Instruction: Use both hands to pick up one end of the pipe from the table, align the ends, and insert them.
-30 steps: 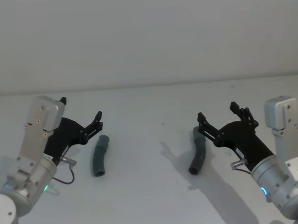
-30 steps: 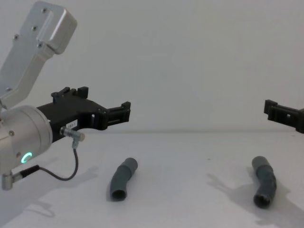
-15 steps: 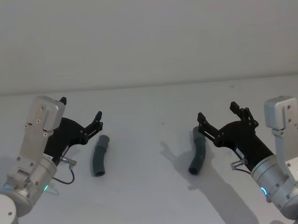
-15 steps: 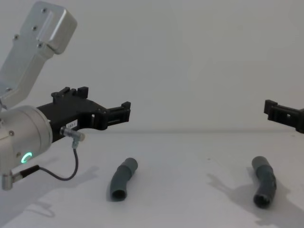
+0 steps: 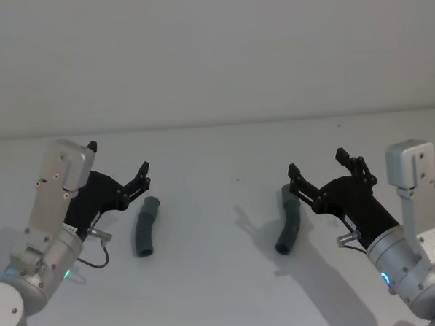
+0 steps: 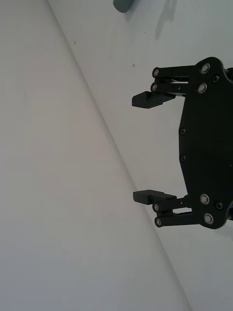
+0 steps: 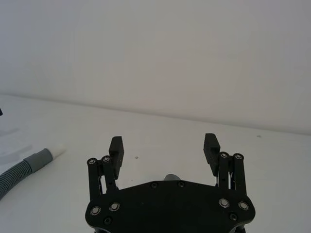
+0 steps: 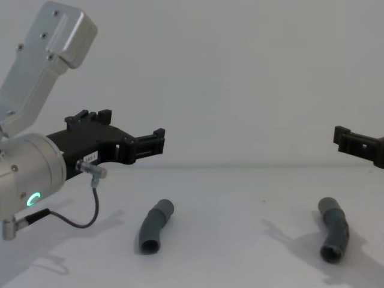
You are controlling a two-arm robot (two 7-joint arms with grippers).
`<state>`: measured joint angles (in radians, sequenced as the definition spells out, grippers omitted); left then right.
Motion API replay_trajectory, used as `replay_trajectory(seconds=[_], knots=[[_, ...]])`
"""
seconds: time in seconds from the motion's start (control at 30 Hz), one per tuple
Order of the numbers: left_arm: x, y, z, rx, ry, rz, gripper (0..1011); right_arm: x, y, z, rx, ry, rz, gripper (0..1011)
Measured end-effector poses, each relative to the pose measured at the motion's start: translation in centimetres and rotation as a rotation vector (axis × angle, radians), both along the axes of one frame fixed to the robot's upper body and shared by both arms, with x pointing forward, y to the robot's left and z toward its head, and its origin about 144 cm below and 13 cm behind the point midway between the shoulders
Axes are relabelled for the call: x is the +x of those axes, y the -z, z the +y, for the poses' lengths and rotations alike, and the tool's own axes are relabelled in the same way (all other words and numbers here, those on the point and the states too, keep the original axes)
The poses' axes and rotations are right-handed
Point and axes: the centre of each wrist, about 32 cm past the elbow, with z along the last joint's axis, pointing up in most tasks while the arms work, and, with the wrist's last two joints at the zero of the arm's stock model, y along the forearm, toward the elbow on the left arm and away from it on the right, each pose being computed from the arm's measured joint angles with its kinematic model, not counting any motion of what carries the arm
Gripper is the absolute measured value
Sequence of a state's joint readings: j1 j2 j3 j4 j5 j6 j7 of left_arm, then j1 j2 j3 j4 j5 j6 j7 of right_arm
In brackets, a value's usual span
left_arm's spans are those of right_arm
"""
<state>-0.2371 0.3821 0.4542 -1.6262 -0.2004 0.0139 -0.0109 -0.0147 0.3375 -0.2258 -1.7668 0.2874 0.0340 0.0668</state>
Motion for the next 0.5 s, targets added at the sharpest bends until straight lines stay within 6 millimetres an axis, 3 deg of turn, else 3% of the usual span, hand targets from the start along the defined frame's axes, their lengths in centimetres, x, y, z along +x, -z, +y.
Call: replay_trajectory(seconds=[0.5], knots=[[0.0,0.0,0.0,0.0,0.0,0.0,1001,0.0,0.0,0.0,0.0,0.0,0.0,1001]])
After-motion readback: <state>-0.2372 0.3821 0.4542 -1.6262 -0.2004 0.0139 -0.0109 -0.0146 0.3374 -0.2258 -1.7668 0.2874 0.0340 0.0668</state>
